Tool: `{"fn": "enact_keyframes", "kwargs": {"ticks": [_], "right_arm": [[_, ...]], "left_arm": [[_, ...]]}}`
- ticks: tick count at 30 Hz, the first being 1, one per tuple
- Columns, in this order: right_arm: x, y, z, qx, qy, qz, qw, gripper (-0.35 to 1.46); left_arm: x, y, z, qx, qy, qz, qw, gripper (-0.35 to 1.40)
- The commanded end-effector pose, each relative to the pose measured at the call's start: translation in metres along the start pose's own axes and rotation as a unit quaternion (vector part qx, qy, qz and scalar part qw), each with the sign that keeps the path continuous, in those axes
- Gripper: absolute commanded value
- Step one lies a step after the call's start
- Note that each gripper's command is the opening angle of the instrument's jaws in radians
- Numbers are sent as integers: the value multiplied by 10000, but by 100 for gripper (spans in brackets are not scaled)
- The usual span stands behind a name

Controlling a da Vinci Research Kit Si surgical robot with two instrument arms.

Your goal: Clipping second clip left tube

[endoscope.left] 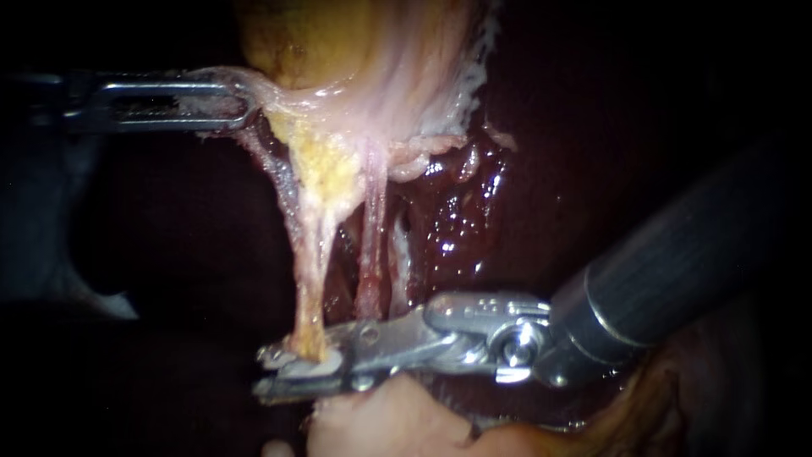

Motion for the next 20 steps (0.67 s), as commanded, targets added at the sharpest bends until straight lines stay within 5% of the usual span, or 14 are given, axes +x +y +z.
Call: {"fn": "enact_keyframes", "kwargs": {"ticks": [1,20], "right_arm": [[0,0,0,3,-10,-3,10000,-26],[-5,11,-11,30,-111,171,9998,-35]], "left_arm": [[0,0,0,2,0,-2,10000,-35],[0,-1,0,0,-1,-1,10000,-35]]}}
